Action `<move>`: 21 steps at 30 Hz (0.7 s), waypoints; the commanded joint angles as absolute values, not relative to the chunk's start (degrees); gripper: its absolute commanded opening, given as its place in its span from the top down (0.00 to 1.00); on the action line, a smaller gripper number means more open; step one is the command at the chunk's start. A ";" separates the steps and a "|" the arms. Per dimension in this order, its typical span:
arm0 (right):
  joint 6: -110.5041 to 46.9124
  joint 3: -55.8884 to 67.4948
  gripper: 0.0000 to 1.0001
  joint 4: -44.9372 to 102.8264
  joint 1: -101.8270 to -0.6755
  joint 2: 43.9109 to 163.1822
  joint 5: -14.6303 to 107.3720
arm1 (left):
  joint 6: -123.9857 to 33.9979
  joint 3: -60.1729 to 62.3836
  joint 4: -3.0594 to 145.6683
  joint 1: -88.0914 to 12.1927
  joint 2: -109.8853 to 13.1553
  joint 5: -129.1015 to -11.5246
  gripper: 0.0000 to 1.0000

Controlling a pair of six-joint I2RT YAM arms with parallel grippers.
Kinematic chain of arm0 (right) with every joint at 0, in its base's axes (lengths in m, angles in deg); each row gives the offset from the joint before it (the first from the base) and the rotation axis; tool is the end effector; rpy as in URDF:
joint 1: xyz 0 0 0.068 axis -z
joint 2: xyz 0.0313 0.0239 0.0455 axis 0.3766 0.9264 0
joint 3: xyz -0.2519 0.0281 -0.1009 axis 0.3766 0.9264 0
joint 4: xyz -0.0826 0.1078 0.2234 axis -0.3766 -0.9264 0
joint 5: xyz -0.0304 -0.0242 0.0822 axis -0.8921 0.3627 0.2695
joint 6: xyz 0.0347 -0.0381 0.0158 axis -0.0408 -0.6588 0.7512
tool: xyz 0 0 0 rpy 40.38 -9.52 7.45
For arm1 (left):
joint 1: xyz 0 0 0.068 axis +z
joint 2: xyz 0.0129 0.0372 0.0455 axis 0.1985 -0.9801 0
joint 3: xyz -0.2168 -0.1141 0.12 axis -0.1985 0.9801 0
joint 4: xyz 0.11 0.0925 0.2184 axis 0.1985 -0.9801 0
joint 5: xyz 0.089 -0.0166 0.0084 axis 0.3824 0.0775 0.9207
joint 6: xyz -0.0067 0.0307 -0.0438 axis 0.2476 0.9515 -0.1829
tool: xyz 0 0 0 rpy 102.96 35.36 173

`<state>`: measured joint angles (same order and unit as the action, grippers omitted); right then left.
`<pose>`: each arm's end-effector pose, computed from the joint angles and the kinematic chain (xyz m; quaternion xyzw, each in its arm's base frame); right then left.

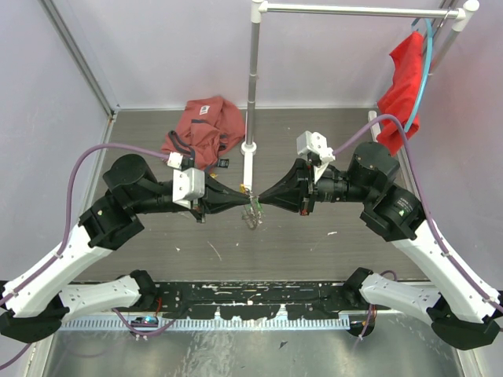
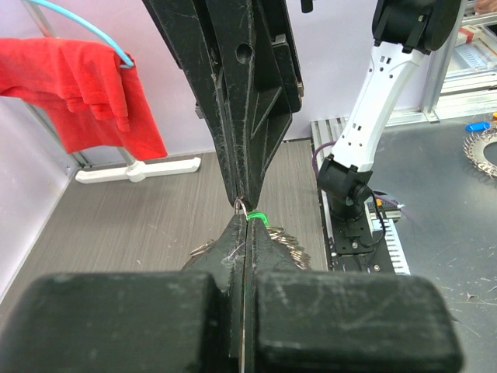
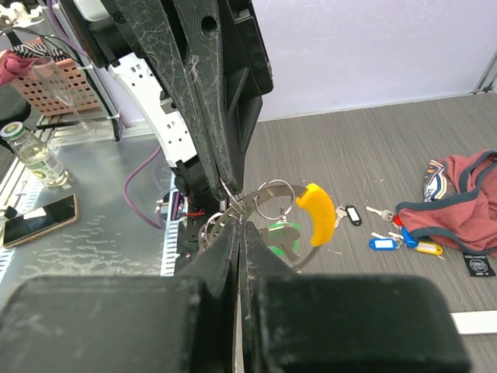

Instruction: Put the keys on the keyring

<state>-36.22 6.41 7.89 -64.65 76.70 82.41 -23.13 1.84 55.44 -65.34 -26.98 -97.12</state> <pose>0.1110 0.1351 0.4692 -0.4722 0.5315 0.4938 0.5008 0.0917 -0.1604 0.4642 0.5327 0.4360 -0.4497 0.5691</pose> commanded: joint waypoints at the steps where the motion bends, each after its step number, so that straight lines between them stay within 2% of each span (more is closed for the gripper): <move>1: -35.36 6.51 0.99 9.76 -64.46 75.88 80.70 | -23.99 2.57 59.48 -65.76 -25.87 -97.68 1.00; 6: -35.29 6.04 0.92 9.57 -64.48 76.59 80.34 | -24.51 2.69 60.22 -65.85 -25.96 -97.80 1.00; 15: -40.95 4.35 0.70 8.33 -64.44 73.78 77.94 | -27.51 4.07 63.48 -65.86 -25.30 -97.29 1.00; 21: -45.05 2.32 0.63 8.75 -64.41 73.14 81.31 | -32.60 7.43 70.67 -65.94 -24.56 -96.59 1.00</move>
